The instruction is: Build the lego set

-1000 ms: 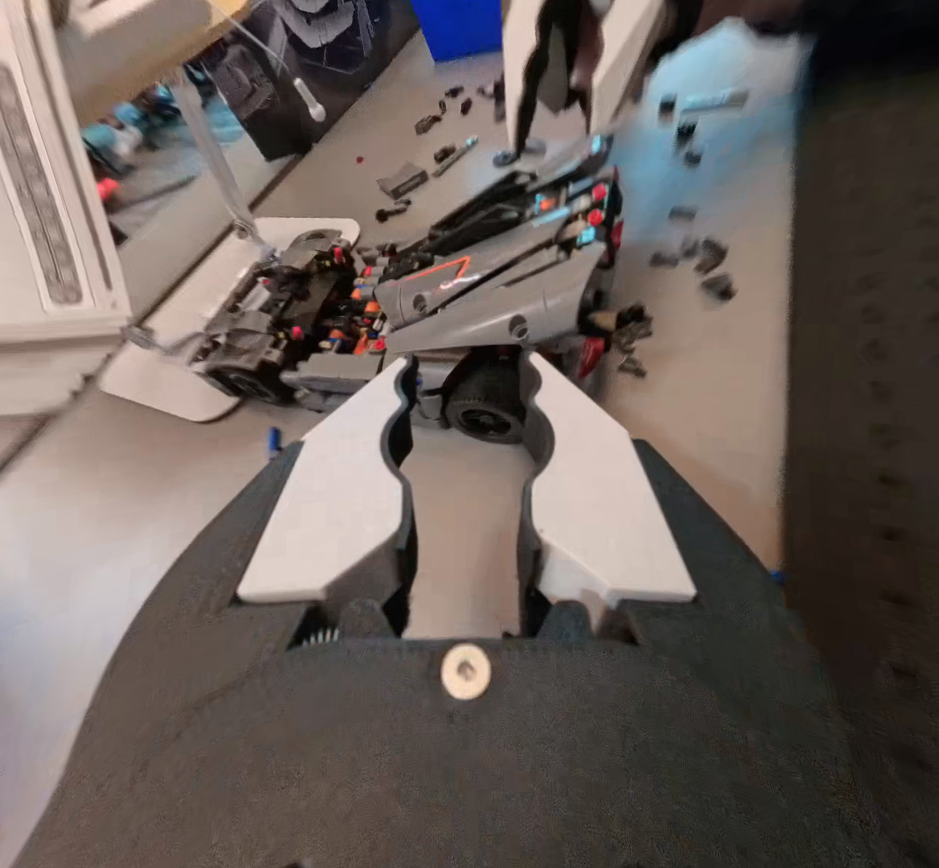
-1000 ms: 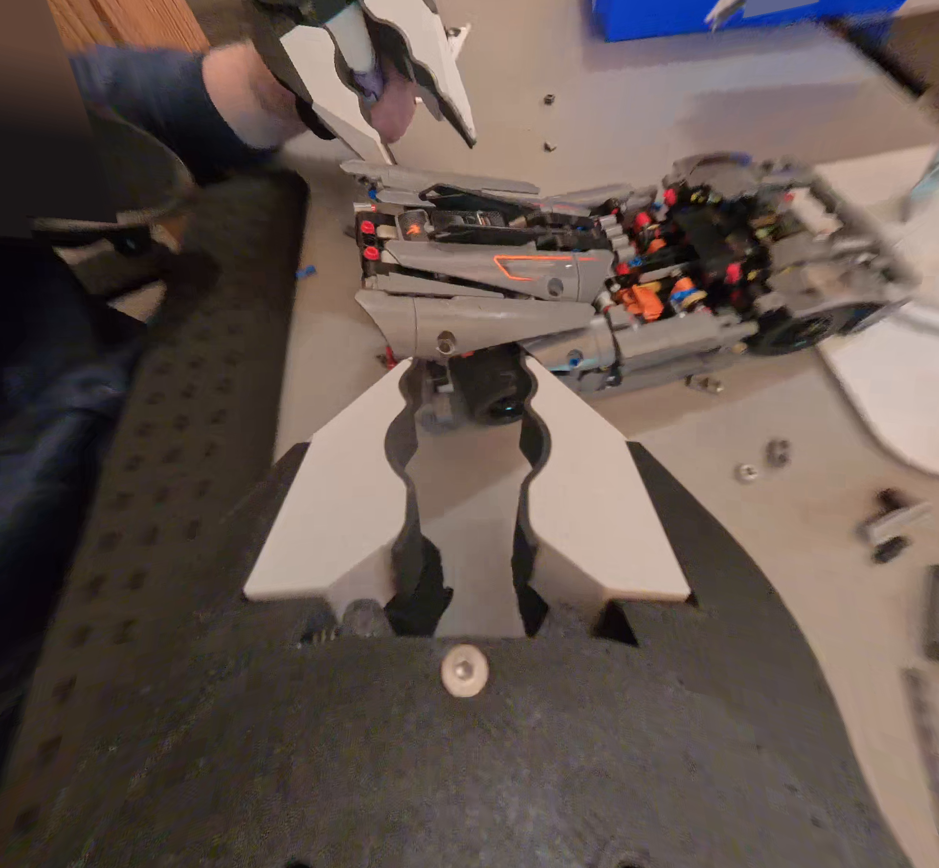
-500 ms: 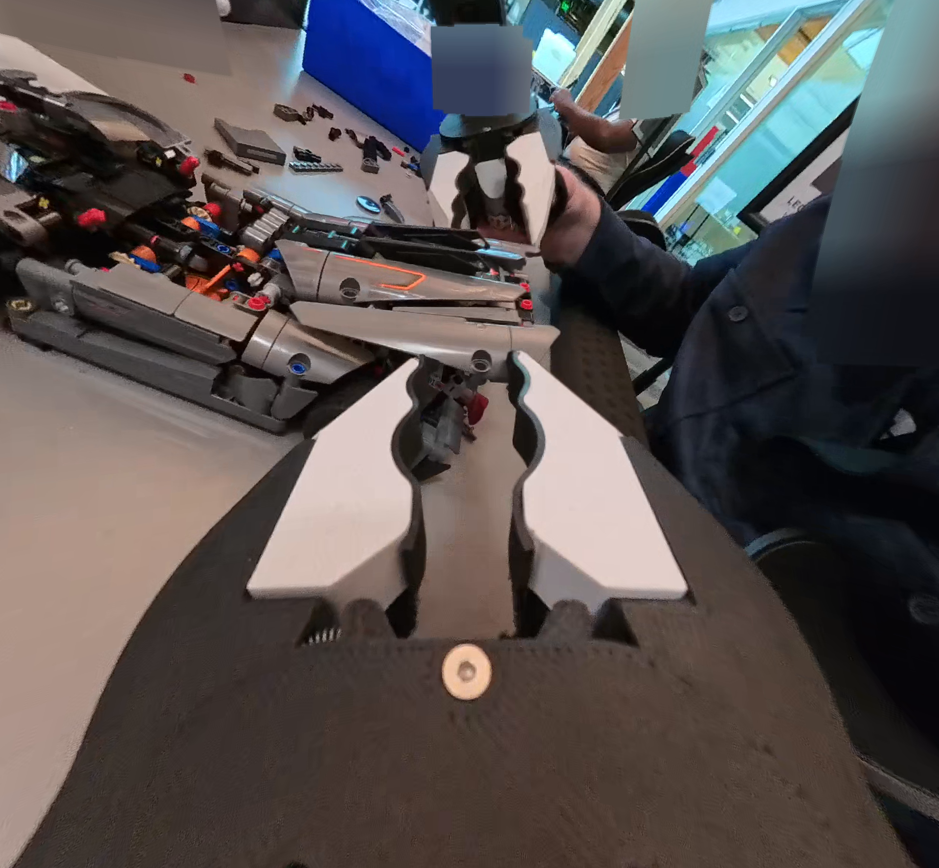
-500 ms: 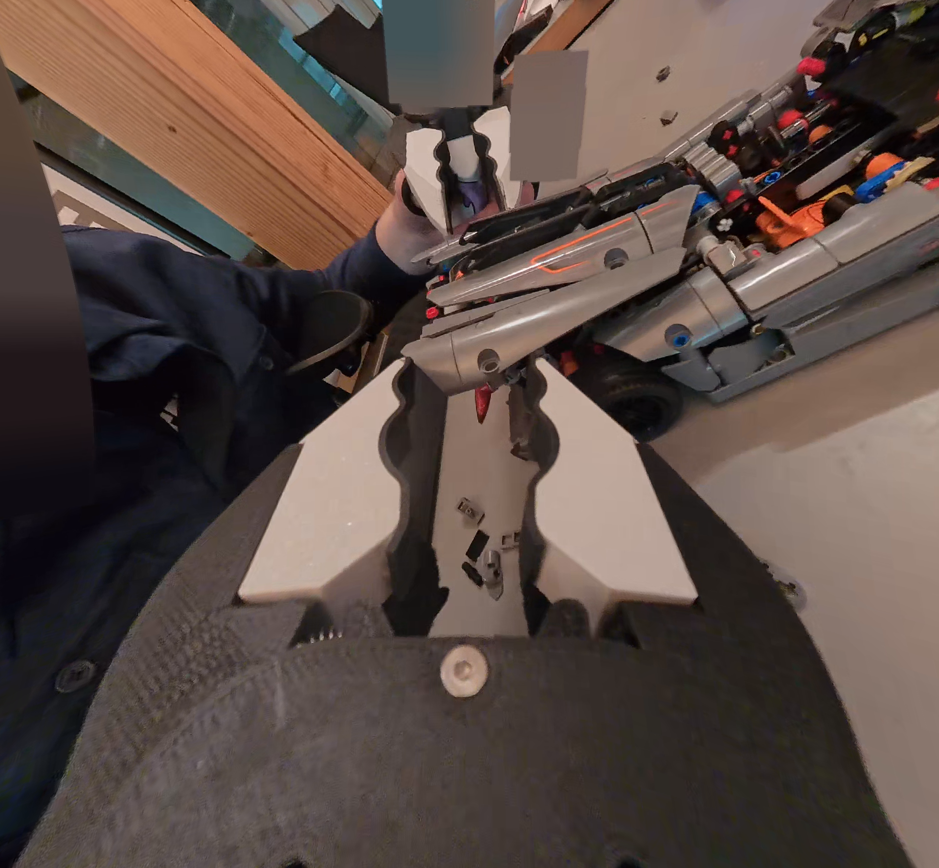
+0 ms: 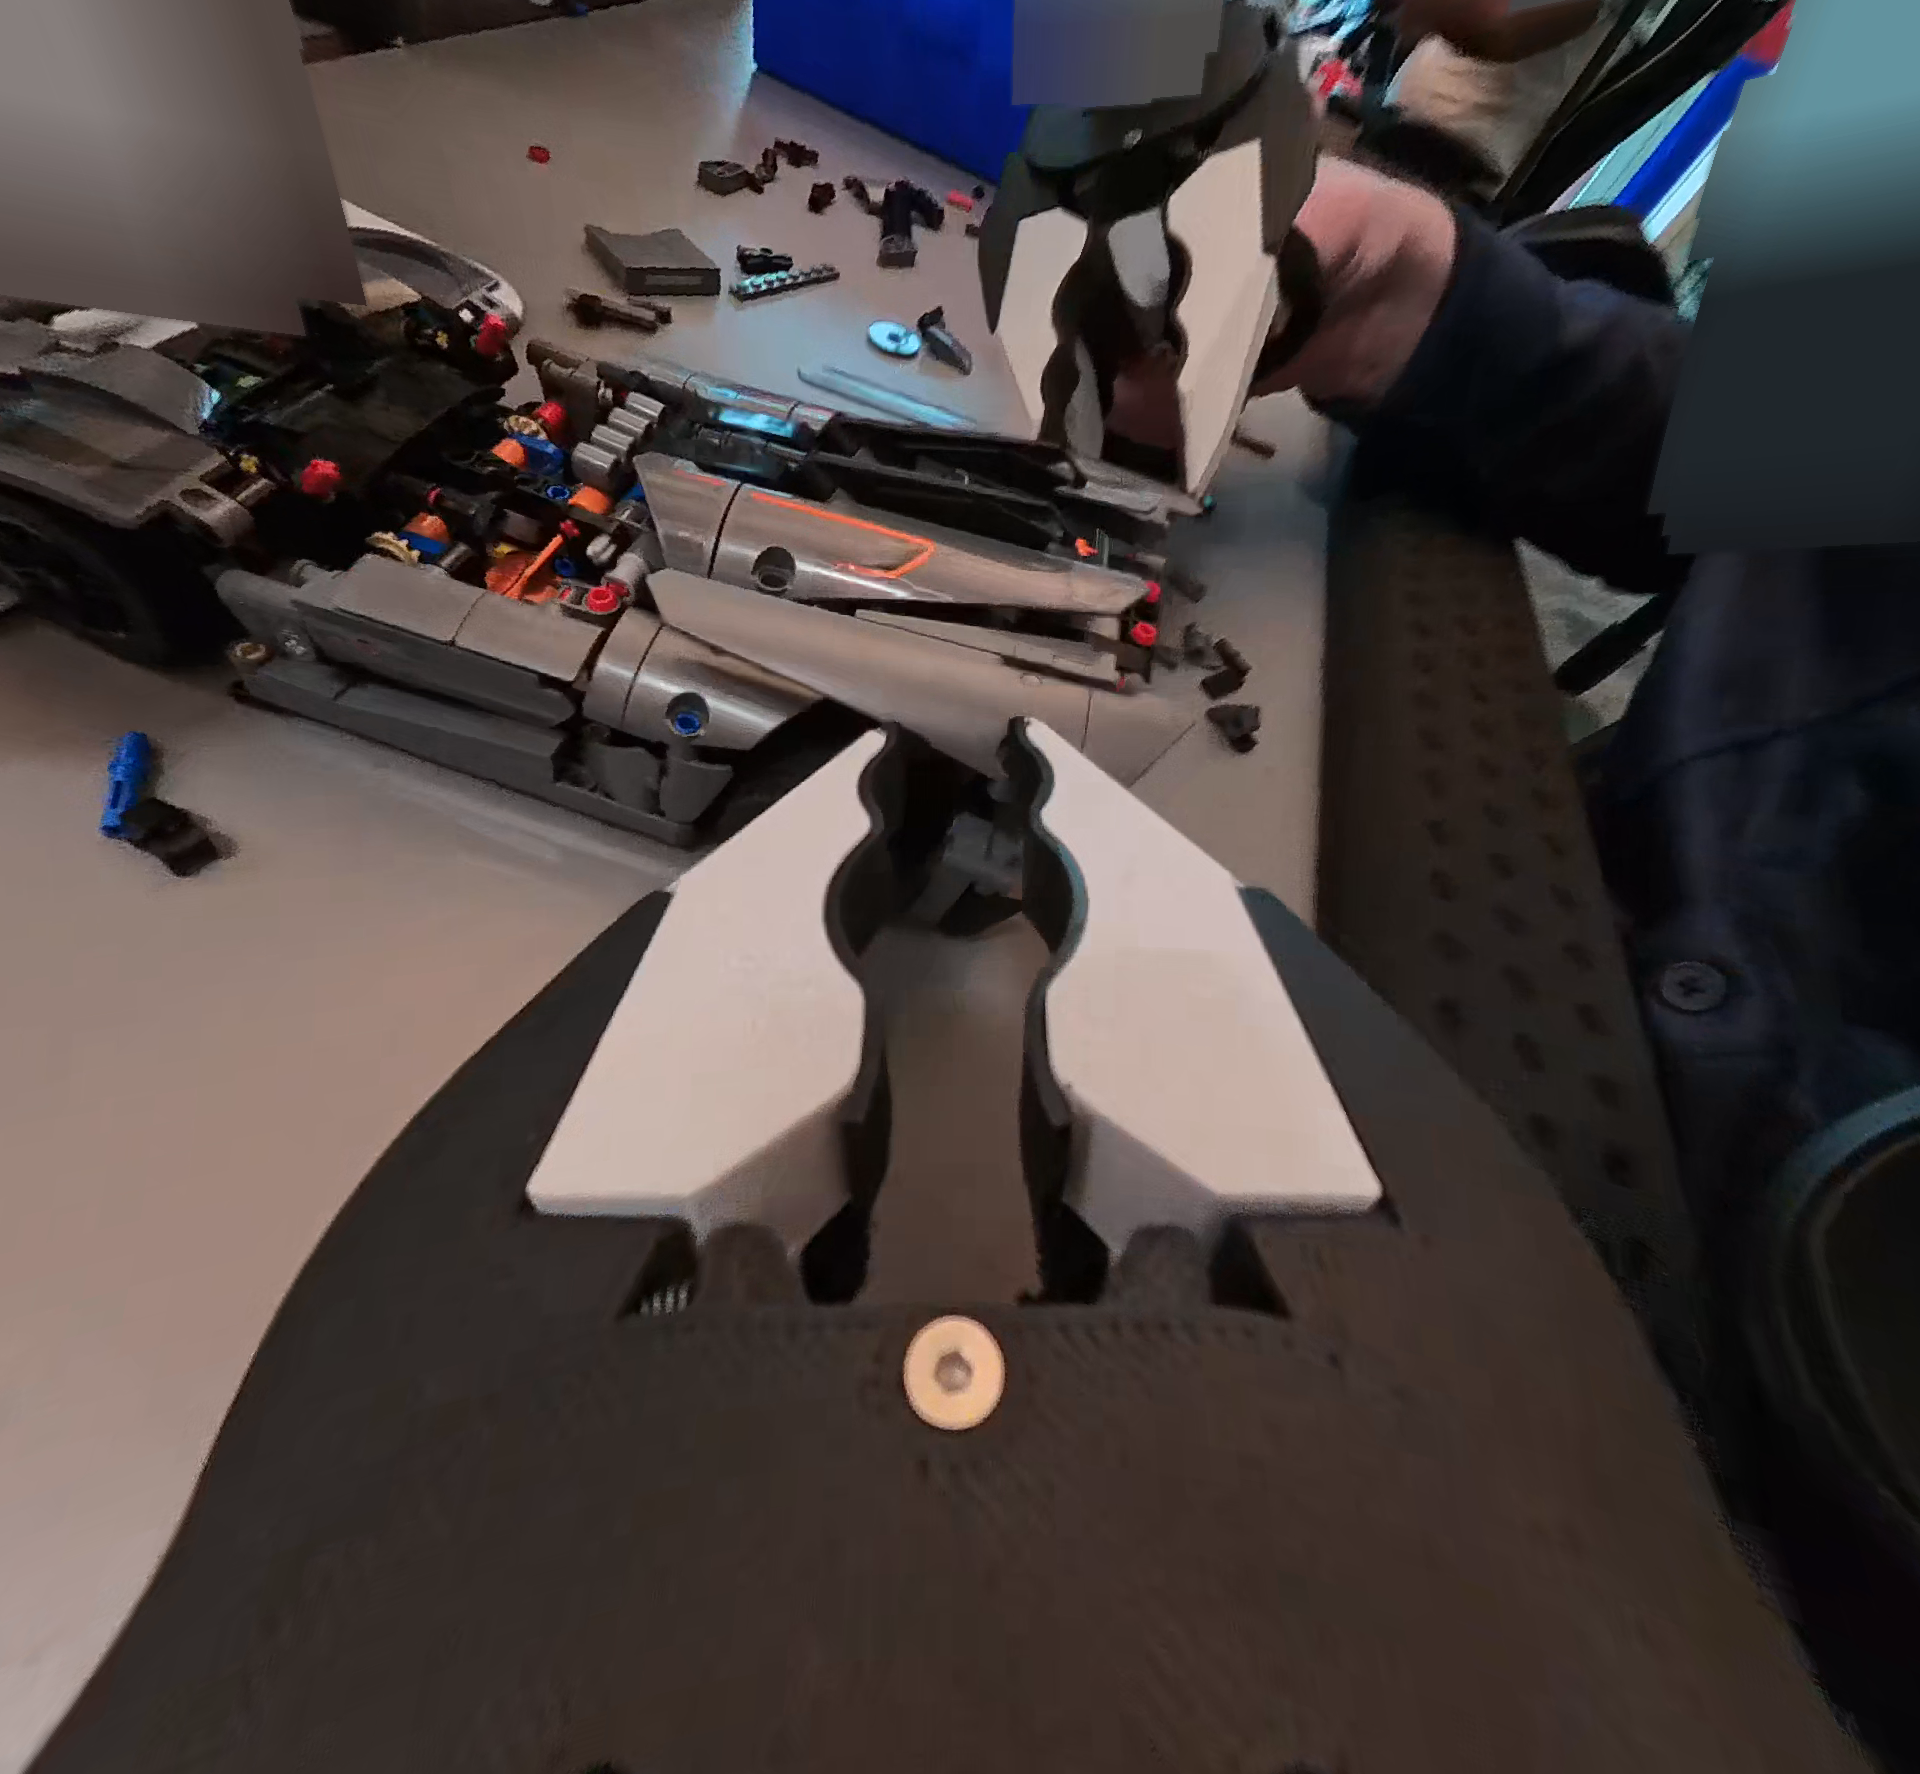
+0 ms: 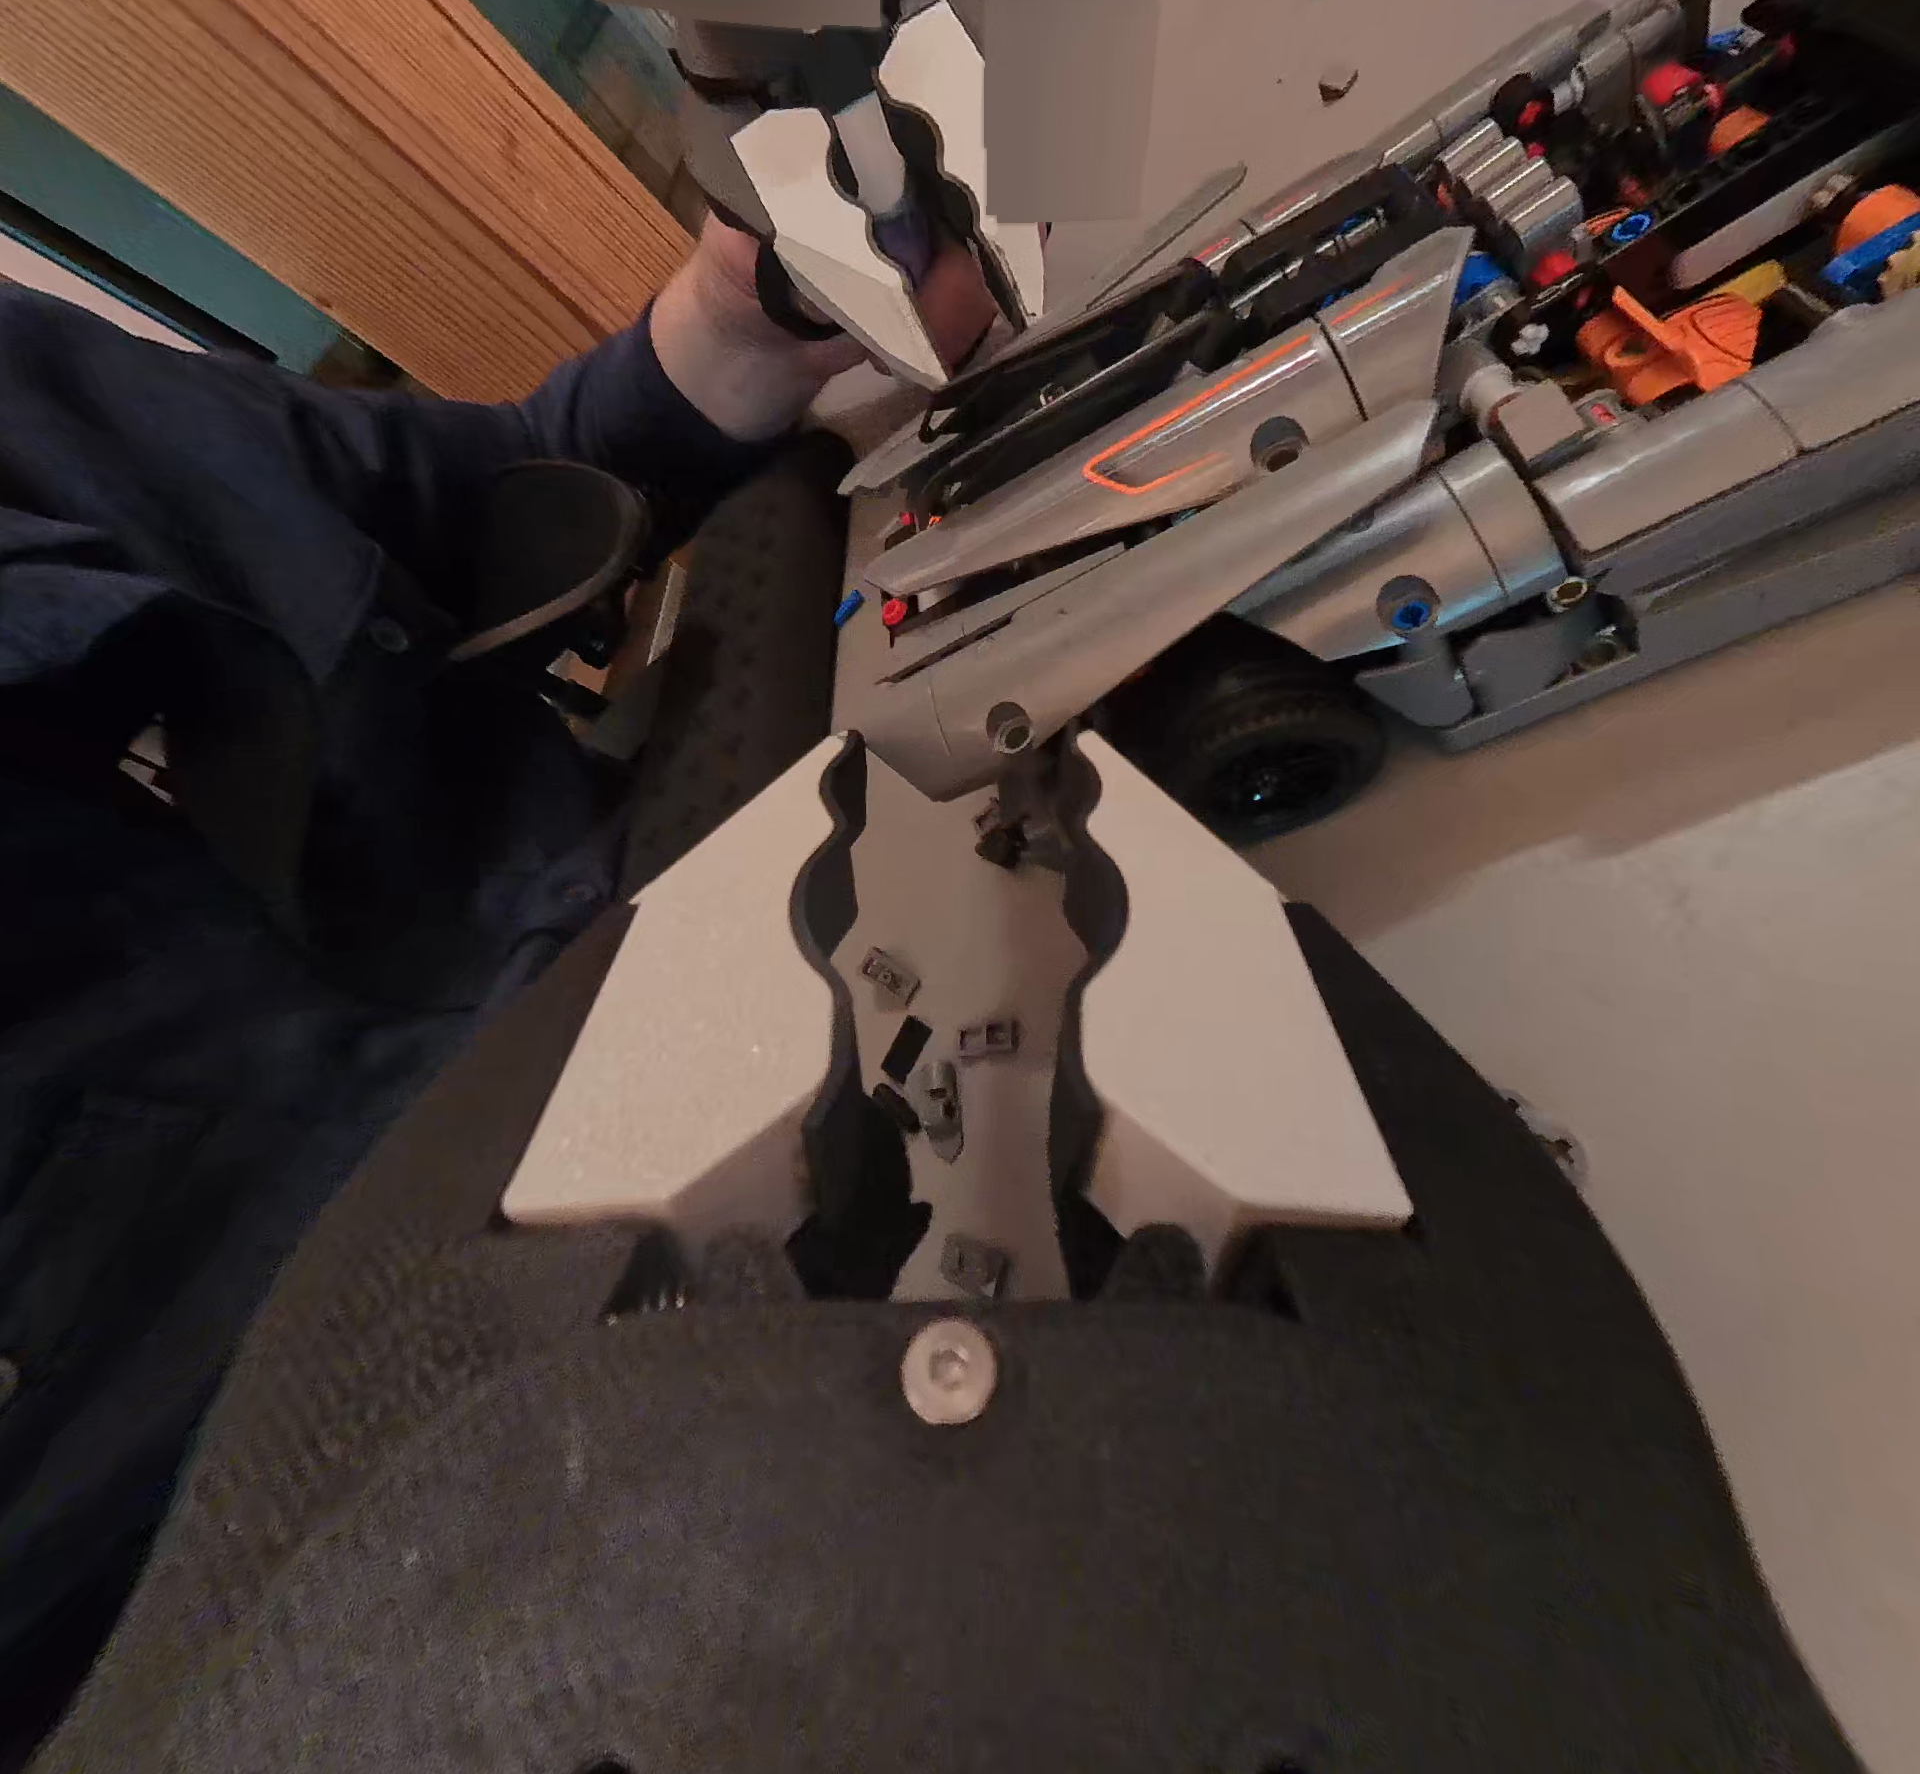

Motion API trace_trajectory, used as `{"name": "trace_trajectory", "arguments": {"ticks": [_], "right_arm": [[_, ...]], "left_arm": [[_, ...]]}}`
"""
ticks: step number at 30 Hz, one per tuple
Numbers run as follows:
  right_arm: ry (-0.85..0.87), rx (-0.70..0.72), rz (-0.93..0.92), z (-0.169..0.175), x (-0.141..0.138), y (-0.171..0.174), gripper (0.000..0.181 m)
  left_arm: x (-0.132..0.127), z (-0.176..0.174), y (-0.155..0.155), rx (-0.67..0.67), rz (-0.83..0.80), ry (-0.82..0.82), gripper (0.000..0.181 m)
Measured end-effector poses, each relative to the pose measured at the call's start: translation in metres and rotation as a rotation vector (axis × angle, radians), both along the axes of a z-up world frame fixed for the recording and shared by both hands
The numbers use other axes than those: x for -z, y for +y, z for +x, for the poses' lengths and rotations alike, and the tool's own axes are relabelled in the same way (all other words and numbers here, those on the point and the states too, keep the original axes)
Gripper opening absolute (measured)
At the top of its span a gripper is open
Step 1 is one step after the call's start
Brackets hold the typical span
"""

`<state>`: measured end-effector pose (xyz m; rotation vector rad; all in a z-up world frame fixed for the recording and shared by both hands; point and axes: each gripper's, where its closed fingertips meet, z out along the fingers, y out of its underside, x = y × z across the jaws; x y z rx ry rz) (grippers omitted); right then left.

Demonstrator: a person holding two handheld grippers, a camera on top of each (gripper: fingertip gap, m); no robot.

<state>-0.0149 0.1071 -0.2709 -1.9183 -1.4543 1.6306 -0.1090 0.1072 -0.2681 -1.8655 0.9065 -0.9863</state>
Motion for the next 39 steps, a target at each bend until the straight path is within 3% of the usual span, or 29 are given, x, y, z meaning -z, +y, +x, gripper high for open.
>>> {"name": "trace_trajectory", "arguments": {"ticks": [12, 21, 25, 29, 36, 39], "right_arm": [[-0.059, -0.01, 0.093, 0.001, 0.009, 0.001, 0.033], [-0.006, 0.041, 0.097, 0.007, -0.01, 0.013, 0.032], [-0.02, 0.043, 0.127, 0.002, -0.006, 0.011, 0.028], [-0.027, 0.047, 0.167, 0.001, -0.004, 0.012, 0.02], [-0.081, 0.053, 0.296, 0.001, 0.003, 0.014, 0.01], [-0.051, 0.075, 0.295, 0.002, -0.008, 0.018, 0.015]], "left_arm": [[0.008, -0.003, 0.001, -0.017, 0.138, 0.165, 0.01], [-0.004, -0.002, 0.001, -0.026, 0.171, 0.13, 0.017], [-0.013, 0.006, -0.003, -0.006, 0.236, 0.116, 0.019], [-0.001, 0.014, -0.007, 0.026, 0.298, 0.223, 0.016], [0.001, 0.015, -0.007, 0.034, 0.33, 0.246, 0.011], [-0.004, 0.014, -0.006, 0.028, 0.36, 0.25, 0.01]]}}
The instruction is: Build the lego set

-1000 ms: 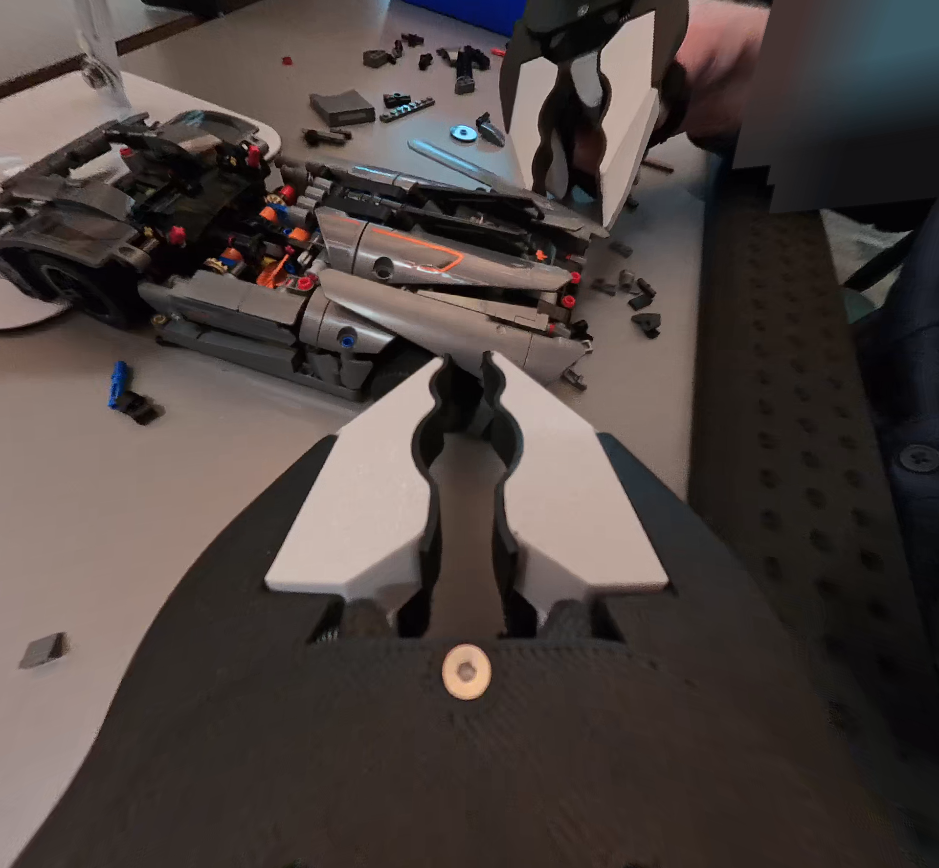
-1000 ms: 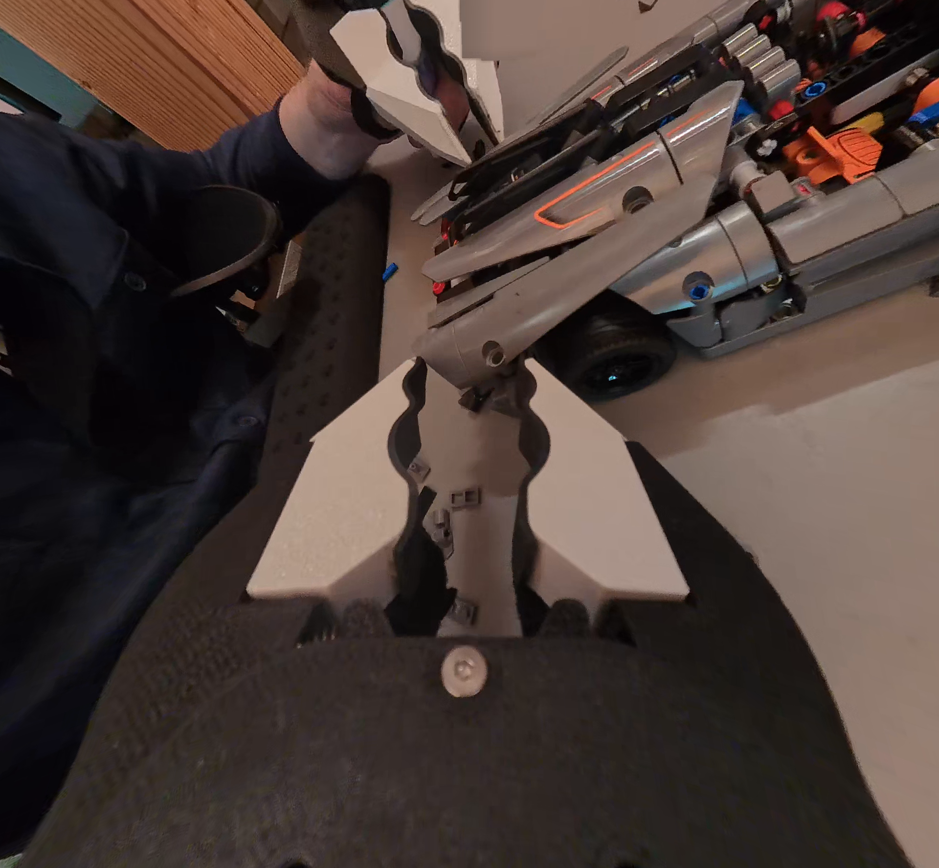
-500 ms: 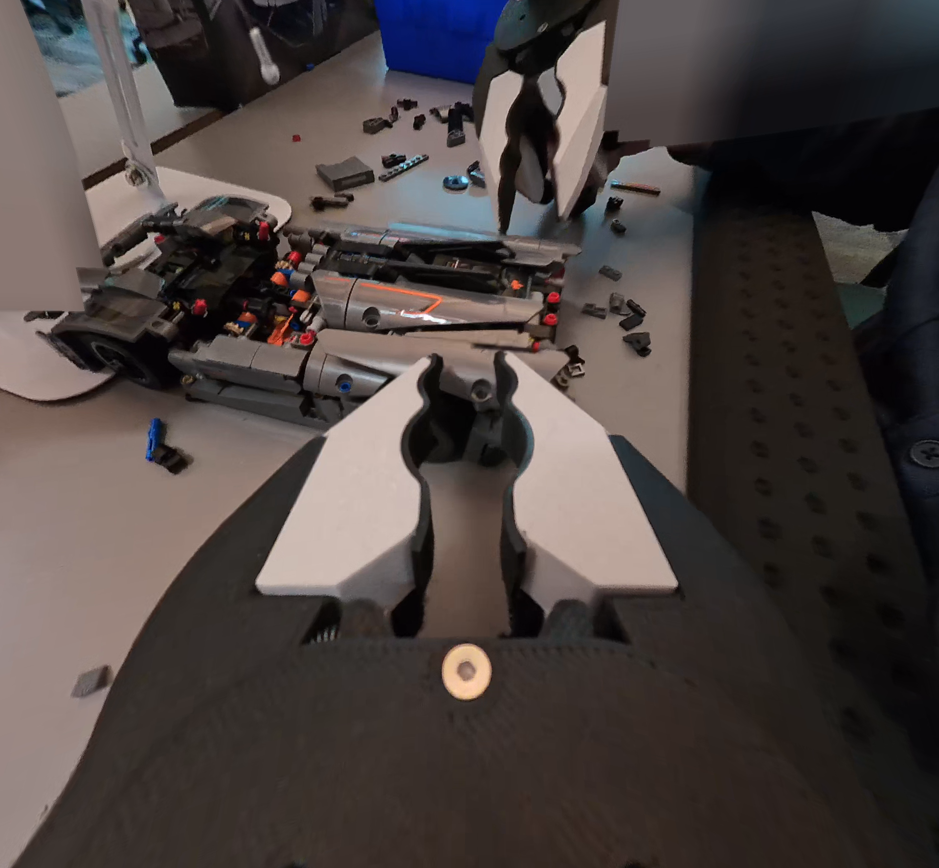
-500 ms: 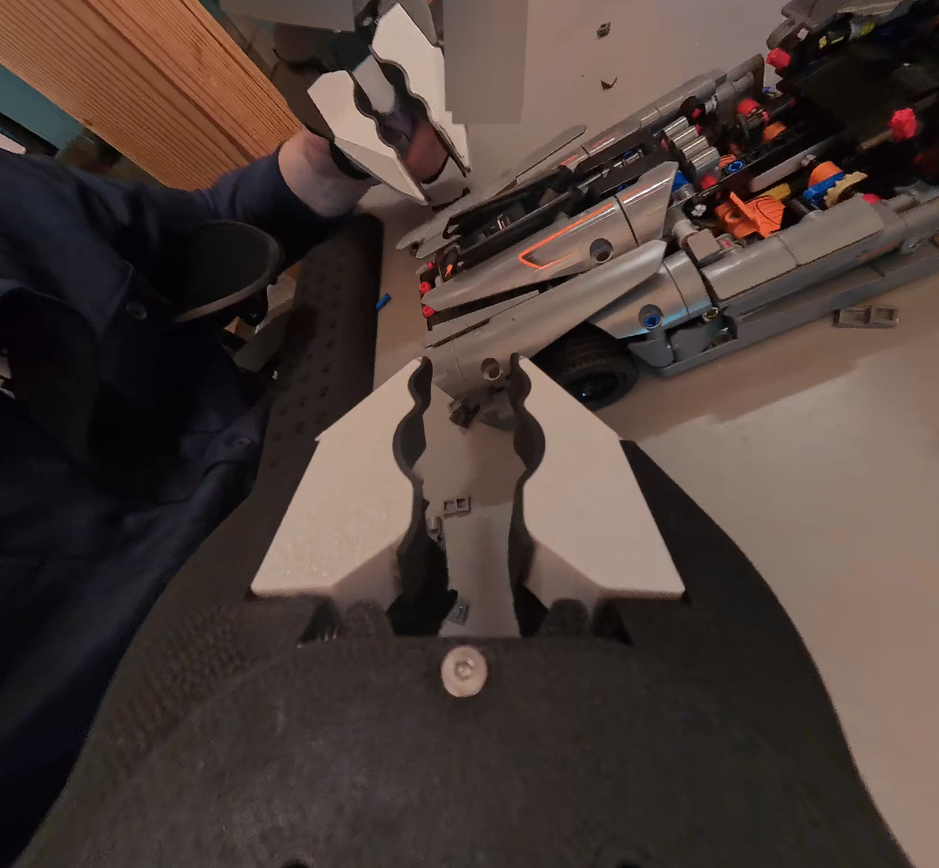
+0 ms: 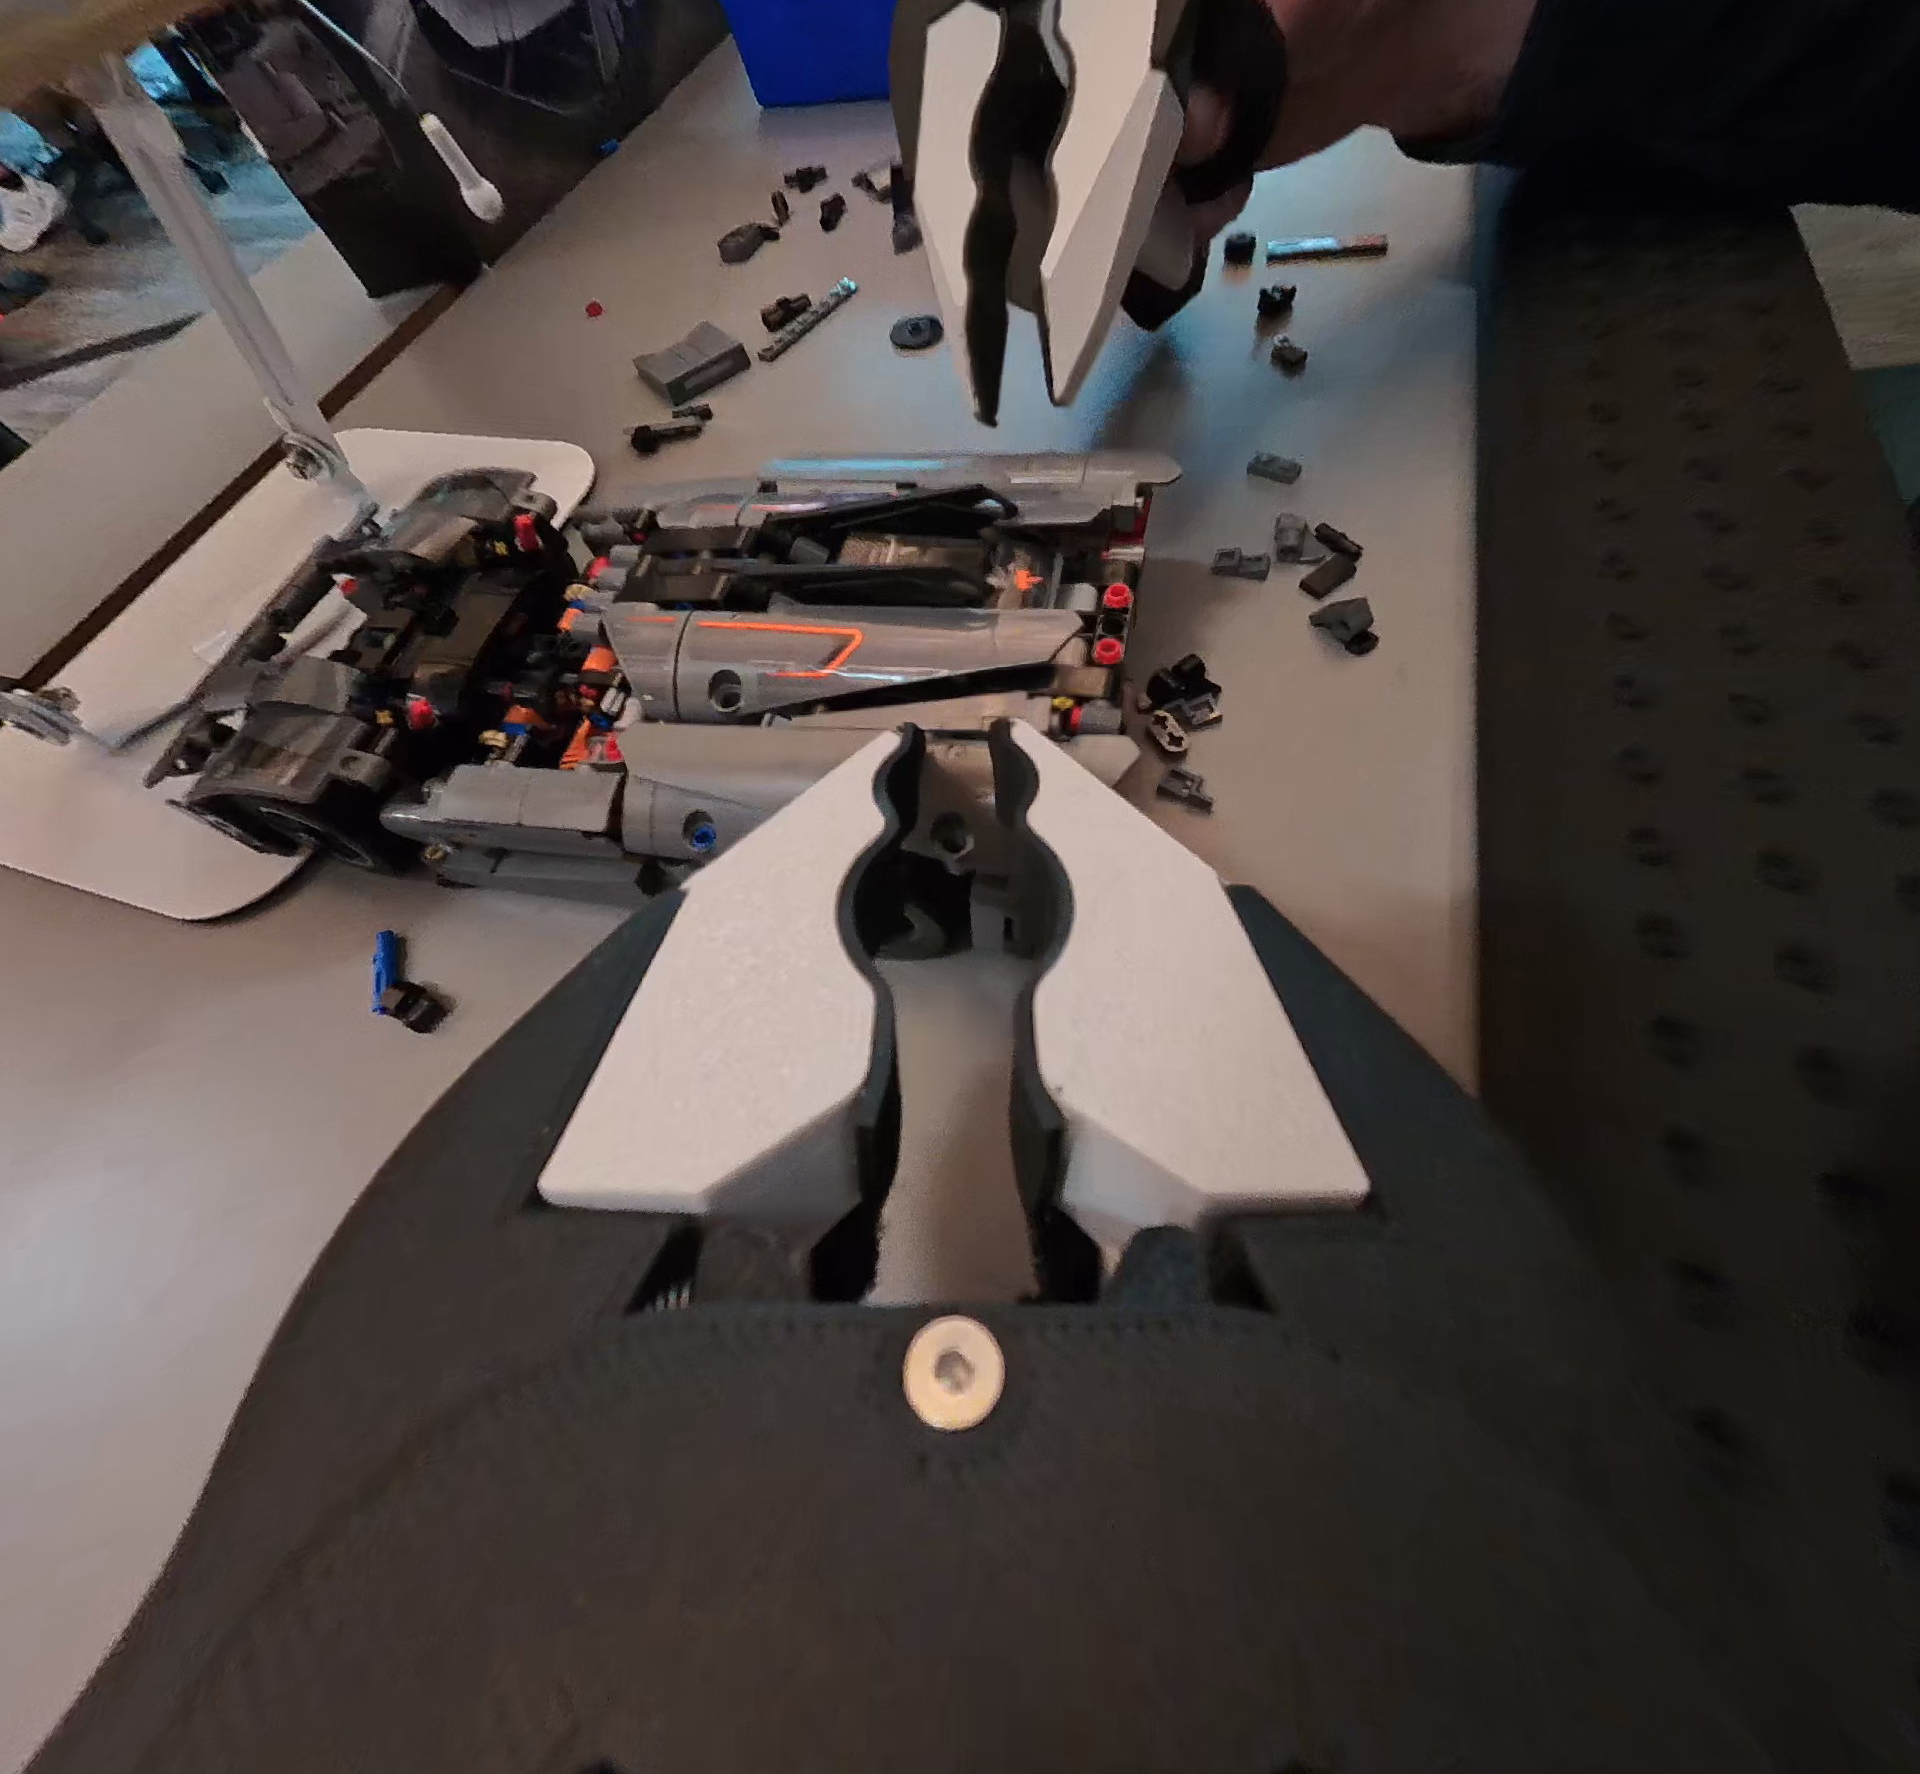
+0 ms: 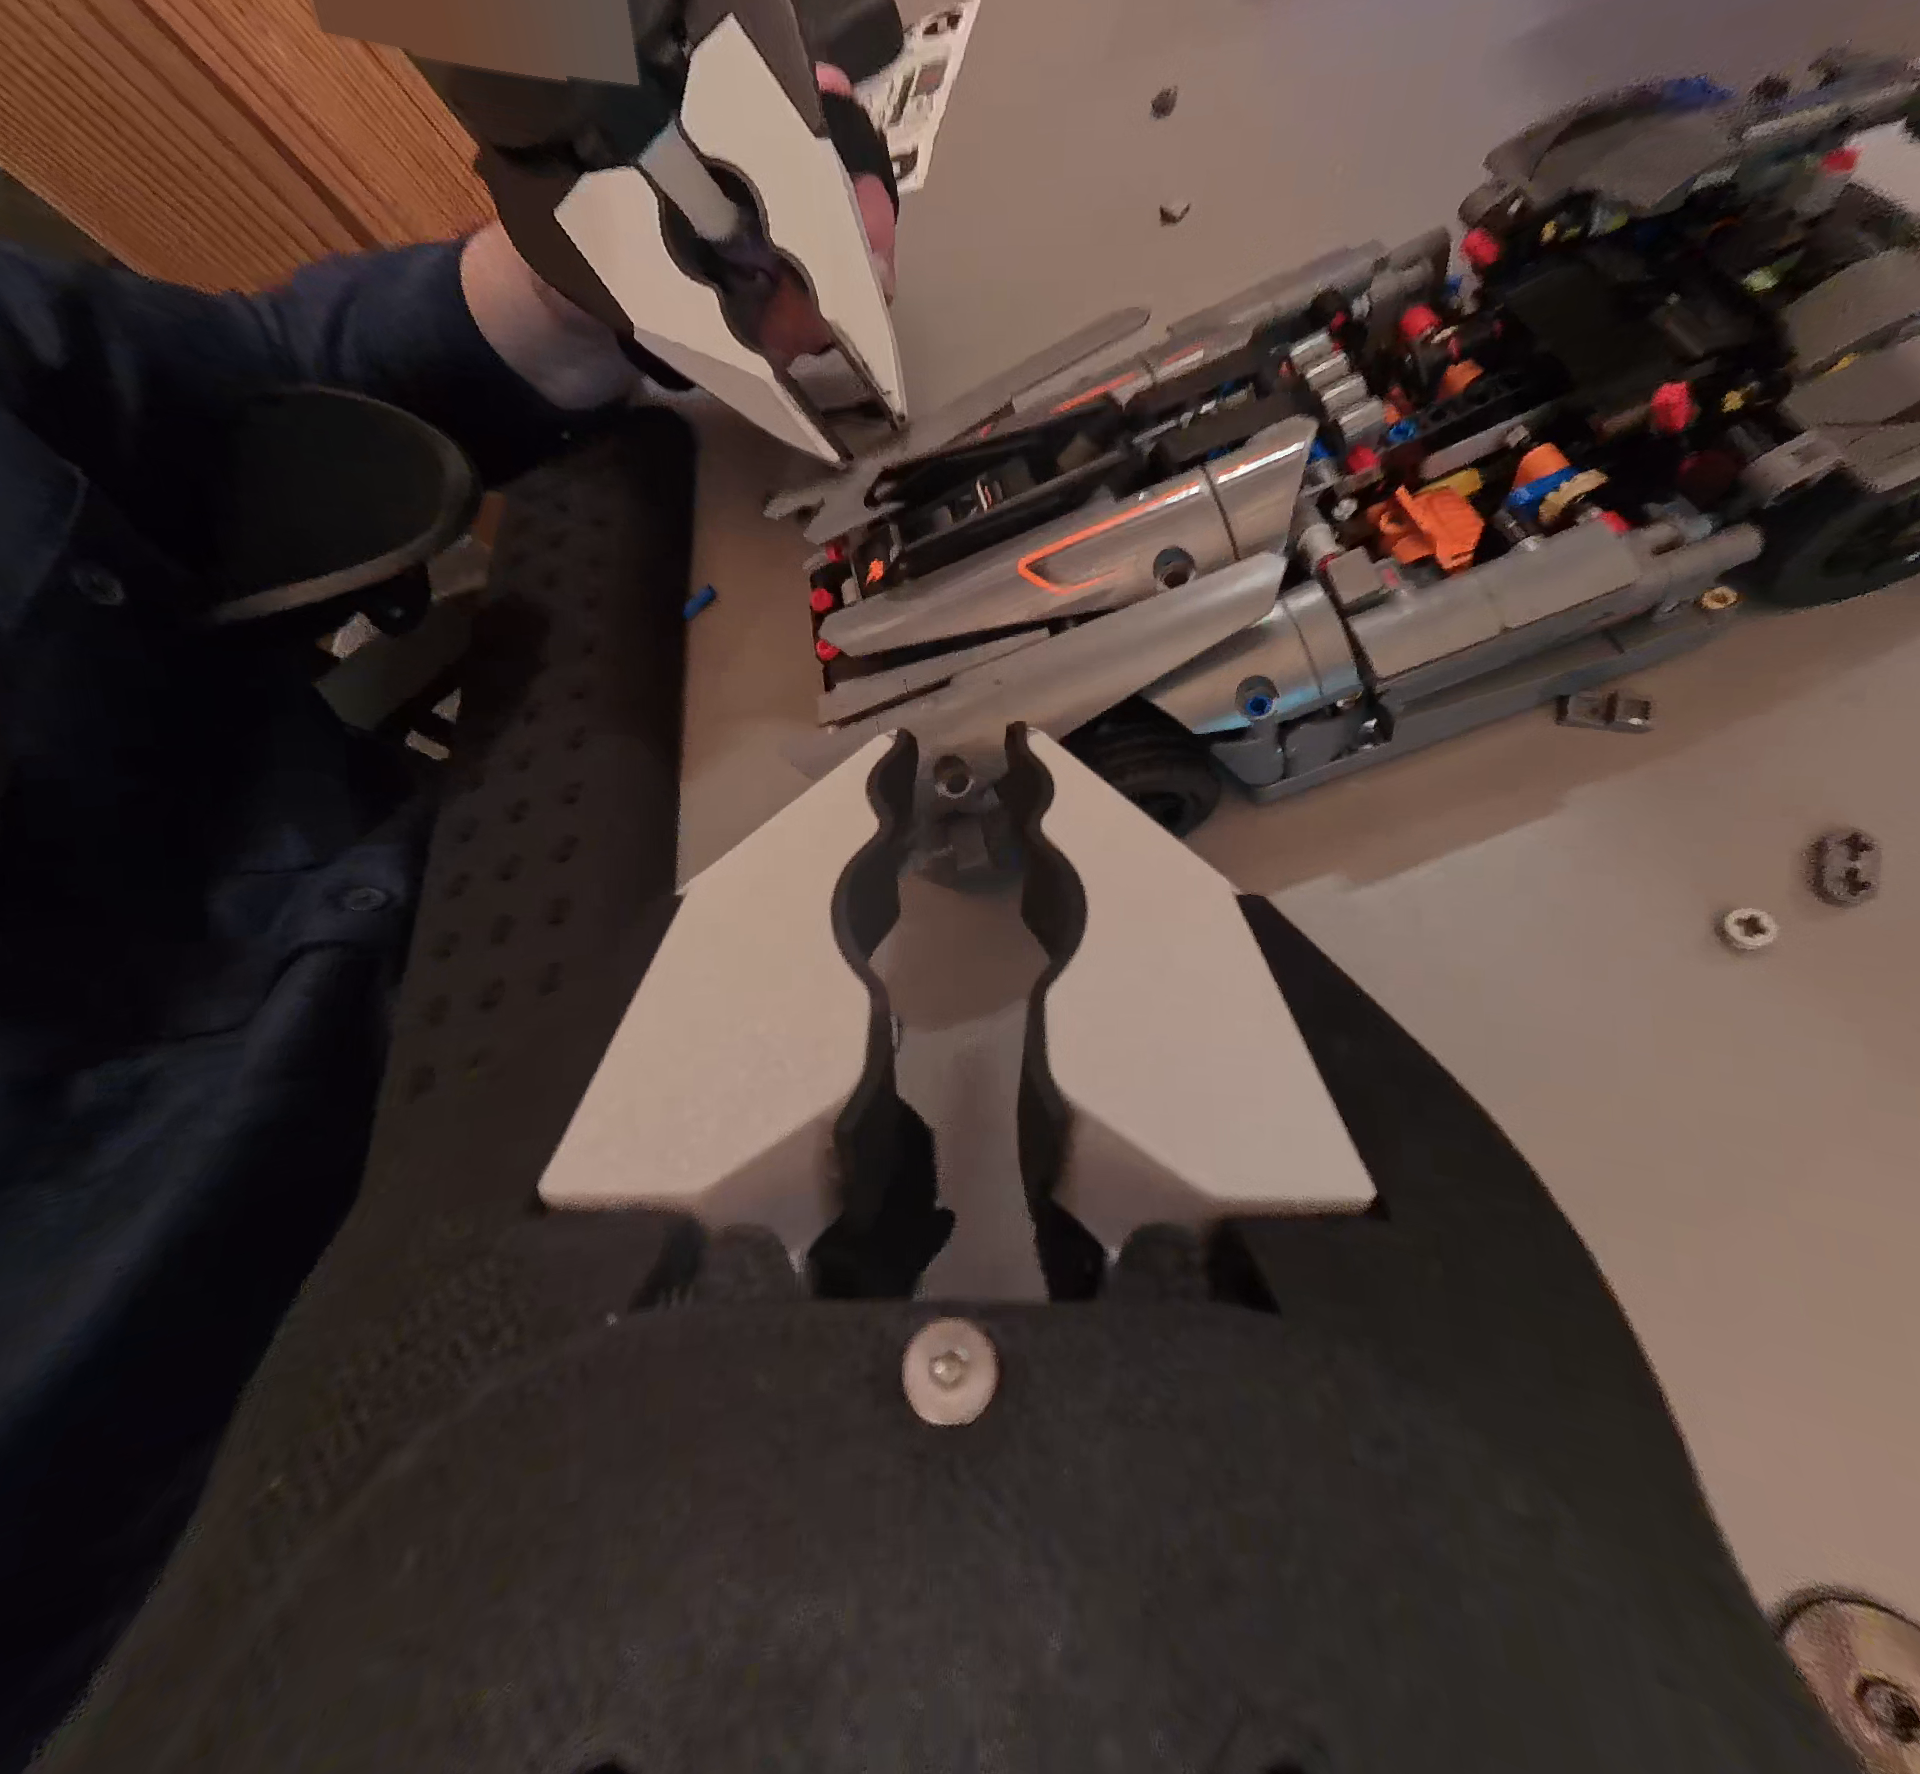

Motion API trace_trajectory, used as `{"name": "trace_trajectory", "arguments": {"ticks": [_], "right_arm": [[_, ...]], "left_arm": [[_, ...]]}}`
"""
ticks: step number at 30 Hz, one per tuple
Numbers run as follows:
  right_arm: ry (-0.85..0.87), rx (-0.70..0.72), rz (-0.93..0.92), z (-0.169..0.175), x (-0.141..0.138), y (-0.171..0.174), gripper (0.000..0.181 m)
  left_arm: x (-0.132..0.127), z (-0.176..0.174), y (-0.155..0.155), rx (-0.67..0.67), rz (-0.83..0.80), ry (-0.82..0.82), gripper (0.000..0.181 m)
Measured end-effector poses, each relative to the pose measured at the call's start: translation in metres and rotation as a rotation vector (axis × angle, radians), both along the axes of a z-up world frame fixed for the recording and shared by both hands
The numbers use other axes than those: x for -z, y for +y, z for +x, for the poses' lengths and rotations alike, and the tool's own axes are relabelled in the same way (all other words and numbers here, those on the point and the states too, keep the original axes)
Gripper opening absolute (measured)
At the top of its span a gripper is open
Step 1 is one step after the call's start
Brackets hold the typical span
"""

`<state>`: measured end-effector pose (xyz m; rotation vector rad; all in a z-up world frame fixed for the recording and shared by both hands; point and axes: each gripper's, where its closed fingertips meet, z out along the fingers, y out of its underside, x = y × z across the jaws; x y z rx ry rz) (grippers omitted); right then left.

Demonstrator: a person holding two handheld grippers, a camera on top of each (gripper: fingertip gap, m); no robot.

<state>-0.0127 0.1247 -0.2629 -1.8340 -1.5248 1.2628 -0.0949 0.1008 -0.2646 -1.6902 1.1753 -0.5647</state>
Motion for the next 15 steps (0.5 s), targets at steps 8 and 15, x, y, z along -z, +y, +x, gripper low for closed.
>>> {"name": "trace_trajectory", "arguments": {"ticks": [8, 15], "right_arm": [[-0.027, -0.047, 0.117, -0.013, 0.0, -0.013, 0.013], [-0.032, -0.065, 0.122, -0.014, 0.004, -0.016, 0.005]], "left_arm": [[-0.019, 0.018, -0.001, 0.049, 0.053, -0.034, 0.011], [-0.002, 0.027, -0.001, 0.078, 0.077, 0.073, 0.001]]}}
